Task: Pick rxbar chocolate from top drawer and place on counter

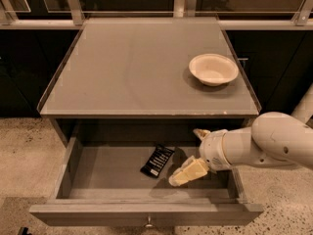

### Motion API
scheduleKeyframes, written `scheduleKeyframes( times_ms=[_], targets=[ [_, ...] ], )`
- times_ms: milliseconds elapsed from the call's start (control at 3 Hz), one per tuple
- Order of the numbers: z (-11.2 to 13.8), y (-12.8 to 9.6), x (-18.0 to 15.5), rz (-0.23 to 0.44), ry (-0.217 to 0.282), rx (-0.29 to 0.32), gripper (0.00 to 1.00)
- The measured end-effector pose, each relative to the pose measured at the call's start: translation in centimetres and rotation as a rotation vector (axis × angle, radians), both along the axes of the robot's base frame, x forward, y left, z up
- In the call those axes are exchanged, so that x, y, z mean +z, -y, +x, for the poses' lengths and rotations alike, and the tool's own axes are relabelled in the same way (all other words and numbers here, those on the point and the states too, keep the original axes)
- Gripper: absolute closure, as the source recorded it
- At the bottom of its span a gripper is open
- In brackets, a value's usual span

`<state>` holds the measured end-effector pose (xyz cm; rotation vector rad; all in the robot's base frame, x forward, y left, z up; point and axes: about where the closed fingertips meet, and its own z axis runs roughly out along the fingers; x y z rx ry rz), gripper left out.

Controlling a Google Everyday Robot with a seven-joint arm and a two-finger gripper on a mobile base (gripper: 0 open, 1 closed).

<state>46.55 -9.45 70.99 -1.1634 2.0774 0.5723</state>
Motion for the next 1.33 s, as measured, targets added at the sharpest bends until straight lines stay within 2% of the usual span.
scheduleKeyframes(
  times_ms=[333, 667, 1000, 1333],
  targets=[
    [-0.2, 0.3, -0.3, 0.000, -0.005, -0.013, 0.00],
    [0.3, -0.1, -1.0, 0.002, 0.023, -0.045, 0.00],
    [2.4, -3.6, -1.7, 0.000, 0.122, -0.051, 0.00],
    [2.2, -4.4, -2.5, 0.000, 0.117, -0.039, 0.00]
  ],
)
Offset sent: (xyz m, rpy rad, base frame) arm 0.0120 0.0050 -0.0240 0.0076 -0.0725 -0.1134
